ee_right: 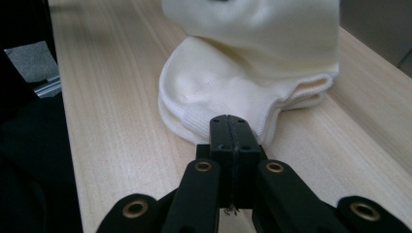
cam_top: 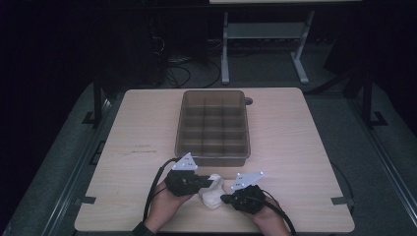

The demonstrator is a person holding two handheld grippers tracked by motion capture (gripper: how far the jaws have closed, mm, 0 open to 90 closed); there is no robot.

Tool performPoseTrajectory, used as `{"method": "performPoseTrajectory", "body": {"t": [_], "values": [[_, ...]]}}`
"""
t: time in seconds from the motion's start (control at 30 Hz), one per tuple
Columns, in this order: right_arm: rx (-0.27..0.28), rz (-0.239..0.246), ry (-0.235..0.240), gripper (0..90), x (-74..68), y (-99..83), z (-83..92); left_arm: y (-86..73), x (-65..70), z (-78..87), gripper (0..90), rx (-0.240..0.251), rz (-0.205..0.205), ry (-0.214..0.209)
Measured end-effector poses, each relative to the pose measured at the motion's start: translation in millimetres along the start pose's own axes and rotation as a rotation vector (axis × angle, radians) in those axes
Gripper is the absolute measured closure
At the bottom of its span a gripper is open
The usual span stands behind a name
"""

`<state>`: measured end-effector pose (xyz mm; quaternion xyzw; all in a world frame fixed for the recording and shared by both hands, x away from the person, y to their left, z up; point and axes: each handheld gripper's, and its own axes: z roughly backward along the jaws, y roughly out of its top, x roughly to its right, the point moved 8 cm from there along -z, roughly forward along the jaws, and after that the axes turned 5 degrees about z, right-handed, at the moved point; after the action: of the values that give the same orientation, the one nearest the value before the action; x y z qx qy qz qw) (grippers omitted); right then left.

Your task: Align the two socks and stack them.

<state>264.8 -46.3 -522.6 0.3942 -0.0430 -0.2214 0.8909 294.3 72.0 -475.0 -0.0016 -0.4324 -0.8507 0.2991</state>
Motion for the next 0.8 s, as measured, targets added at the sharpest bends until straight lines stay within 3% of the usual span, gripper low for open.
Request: {"method": "performPoseTrajectory", "body": {"t": [0.27, 0.5, 0.63, 0.8], "values": [[-0.001, -0.004, -0.006, 90.0, 3.5, 0.0, -1.0, -6.7, 6.1, -12.7, 82.0, -0.032, 0.001, -0.021], [0.013, -0.005, -0.011, 89.5, 5.6, -0.1, 5.1, -16.2, 6.8, -25.7, 81.6, -0.067, -0.006, -0.013], [0.031, -0.015, -0.028, 85.6, 9.8, -1.9, 14.3, -19.9, 8.6, -32.3, 80.7, -0.078, -0.013, -0.011], [0.057, -0.032, -0.059, 76.3, 18.6, -4.6, 27.0, -16.0, 10.0, -26.9, 75.5, -0.056, -0.011, -0.017]]}}
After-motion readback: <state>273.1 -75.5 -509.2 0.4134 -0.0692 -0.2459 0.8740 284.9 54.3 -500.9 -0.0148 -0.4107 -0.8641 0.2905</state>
